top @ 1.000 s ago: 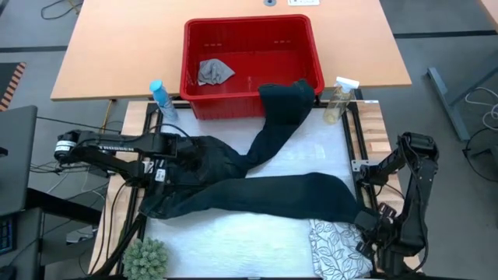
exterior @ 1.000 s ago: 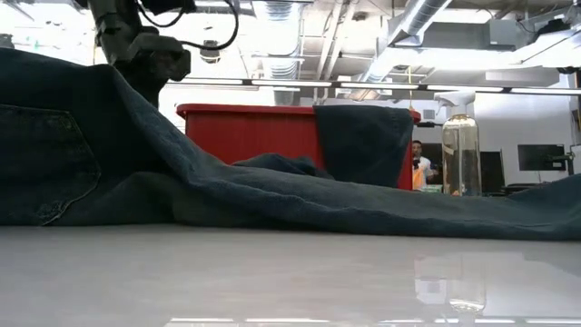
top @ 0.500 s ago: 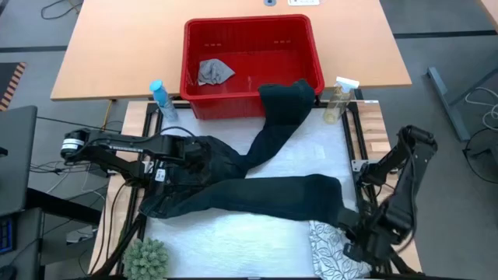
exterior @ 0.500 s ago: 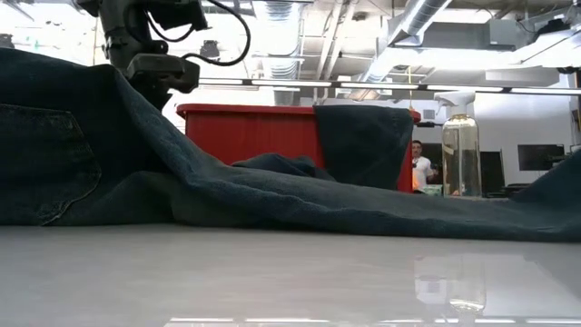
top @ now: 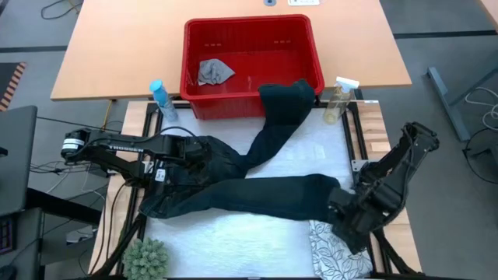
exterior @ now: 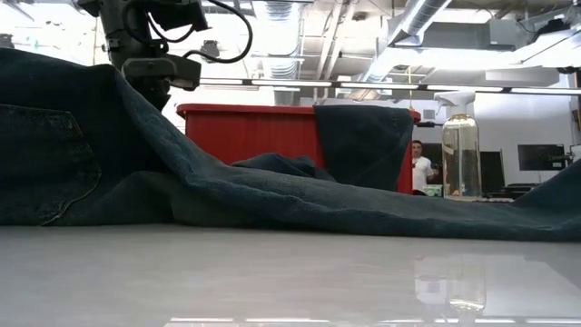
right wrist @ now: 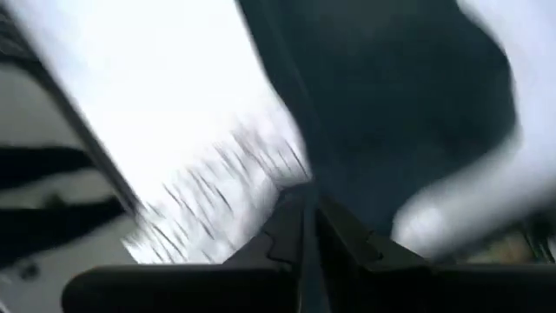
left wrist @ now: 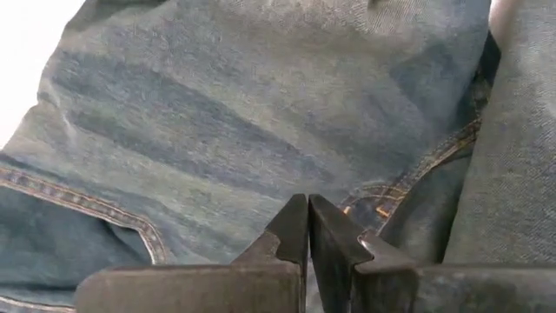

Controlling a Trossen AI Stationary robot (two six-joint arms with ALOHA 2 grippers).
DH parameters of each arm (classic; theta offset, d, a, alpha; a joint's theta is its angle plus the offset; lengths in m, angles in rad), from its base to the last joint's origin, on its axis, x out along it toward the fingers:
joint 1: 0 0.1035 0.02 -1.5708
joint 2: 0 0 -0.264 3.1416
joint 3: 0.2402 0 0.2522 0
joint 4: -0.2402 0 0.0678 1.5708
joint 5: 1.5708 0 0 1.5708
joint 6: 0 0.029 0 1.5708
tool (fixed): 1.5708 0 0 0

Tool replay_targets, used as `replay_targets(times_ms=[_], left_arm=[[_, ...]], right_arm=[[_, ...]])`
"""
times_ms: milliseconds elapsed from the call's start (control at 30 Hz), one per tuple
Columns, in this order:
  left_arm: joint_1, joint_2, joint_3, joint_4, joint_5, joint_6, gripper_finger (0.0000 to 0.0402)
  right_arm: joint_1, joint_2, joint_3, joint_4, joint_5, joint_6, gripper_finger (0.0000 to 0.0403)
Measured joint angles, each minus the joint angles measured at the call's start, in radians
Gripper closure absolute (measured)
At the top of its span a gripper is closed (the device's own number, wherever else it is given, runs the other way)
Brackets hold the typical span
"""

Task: Fold laundry
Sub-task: Fold the dark blue pants

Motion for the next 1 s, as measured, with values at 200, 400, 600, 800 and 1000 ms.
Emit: replay_targets(times_ms=[200, 400, 600, 800, 1000], left_arm=[[0.0, 0.0, 0.0, 0.0, 0.007, 0.053, 0.0401], [-0.009, 0.0, 0.0, 0.012, 0.039, 0.051, 0.0401], [-0.062, 0.0, 0.0, 0.026, 0.042, 0.052, 0.0401], [-0.108, 0.0, 0.0, 0.026, 0.028, 0.052, 0.0401], [-0.11, 0.0, 0.0, 0.027, 0.001, 0.033, 0.0401]], right_arm=[[-0.159, 0.001, 0.023, 0.375, 0.175, -0.338, 0.0344], [-0.346, 0.107, 0.025, 0.576, 0.212, -0.593, 0.0358], [-0.424, 0.302, 0.023, 0.795, 0.156, -0.839, 0.0386], [-0.464, 0.442, 0.043, 1.032, 0.015, -0.999, 0.0288], [-0.486, 0.44, 0.049, 0.987, 0.002, -1.143, 0.0199]])
